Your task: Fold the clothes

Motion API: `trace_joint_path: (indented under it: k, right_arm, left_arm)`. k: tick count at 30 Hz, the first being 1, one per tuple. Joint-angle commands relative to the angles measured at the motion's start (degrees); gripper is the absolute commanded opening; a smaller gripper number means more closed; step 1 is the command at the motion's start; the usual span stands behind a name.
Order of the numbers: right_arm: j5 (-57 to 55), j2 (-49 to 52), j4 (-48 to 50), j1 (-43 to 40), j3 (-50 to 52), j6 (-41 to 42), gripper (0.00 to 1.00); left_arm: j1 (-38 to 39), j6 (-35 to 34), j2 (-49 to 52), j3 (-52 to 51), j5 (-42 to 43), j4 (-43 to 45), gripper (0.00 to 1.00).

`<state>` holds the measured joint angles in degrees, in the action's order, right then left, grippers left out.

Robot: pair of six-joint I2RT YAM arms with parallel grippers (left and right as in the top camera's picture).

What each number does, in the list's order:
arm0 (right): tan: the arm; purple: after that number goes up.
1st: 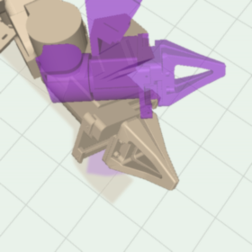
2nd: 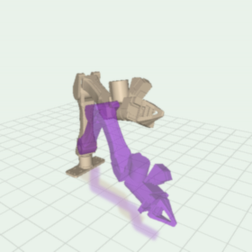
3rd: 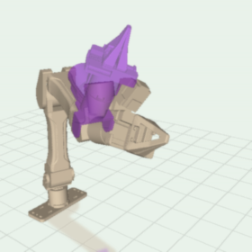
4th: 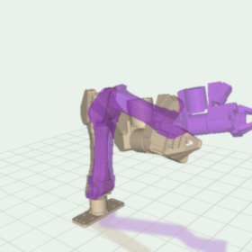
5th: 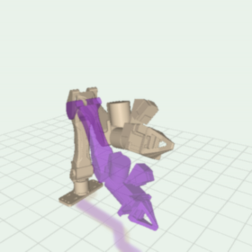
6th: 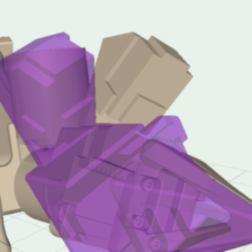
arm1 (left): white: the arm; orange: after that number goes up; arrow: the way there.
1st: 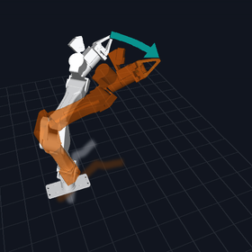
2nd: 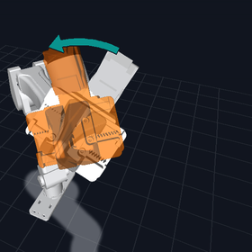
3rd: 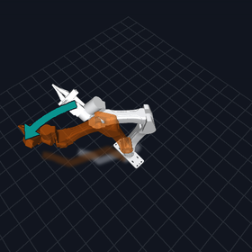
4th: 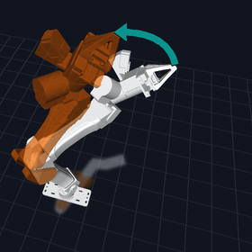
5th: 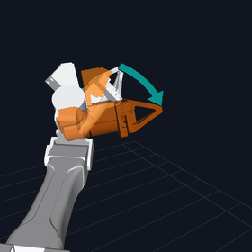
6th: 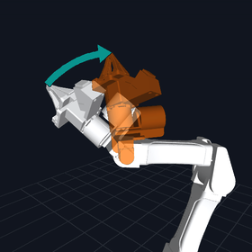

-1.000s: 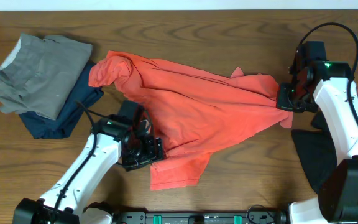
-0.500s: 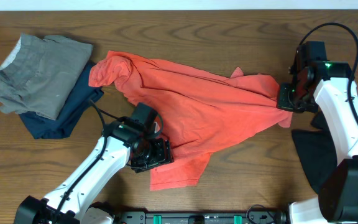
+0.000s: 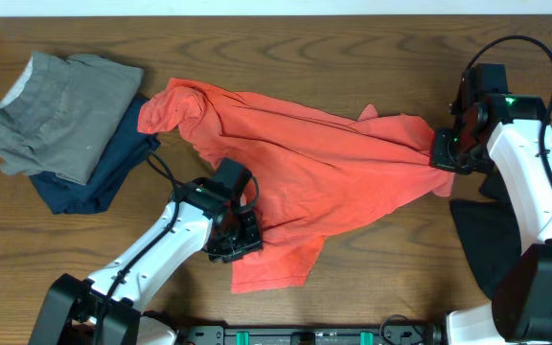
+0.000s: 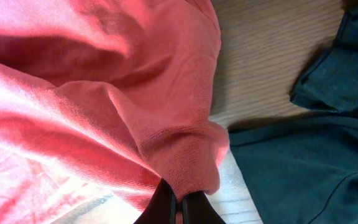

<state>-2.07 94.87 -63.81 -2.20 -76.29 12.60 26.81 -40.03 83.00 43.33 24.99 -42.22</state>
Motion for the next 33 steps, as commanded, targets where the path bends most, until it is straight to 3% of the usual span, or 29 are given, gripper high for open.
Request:
trace_joint_path:
  k: [1, 8, 16, 17, 19, 20, 30, 33]
  right_arm:
    - [-1.16, -0.46, -0.11, -0.52, -0.61, 0.63, 0.01]
    - [-1.16, -0.46, 0.46, -0.52, -0.61, 0.61, 0.03]
    - [-0.87, -0.46, 1.60, -0.50, -0.13, -1.79, 0.05]
    - [-0.90, -0.46, 2.82, -0.50, -0.09, -2.80, 0.10]
    - [-0.87, -0.46, 5.44, -0.50, -0.07, -4.13, 0.31]
    - [-0.59, -0.46, 5.81, -0.50, -0.07, -4.11, 0.36]
    - [6.01, -0.46, -5.79, 1.18, 2.67, -0.74, 0.45]
    - [-0.50, -0.46, -6.01, 1.38, 6.08, 8.70, 0.48]
  left_arm:
    - [0.15, -0.11, 0.02, -0.28, -0.57, 0.22, 0.06]
    - [-3.85, 6.47, -3.04, 4.02, -0.68, -5.51, 0.06]
    - [-23.08, 7.91, -10.08, 6.93, -9.77, -12.55, 0.06]
    - [-25.75, 8.11, -10.60, 6.93, -9.70, -12.59, 0.06]
    - [-29.31, 8.11, -10.97, 6.93, -8.66, -12.59, 0.06]
    - [-30.77, 8.50, -10.99, 6.93, -7.39, -12.72, 0.06]
    - [-31.74, 10.47, -10.78, 6.86, -11.30, -15.56, 0.06]
    - [-31.74, 10.58, -10.78, 6.86, -12.46, -15.56, 0.06]
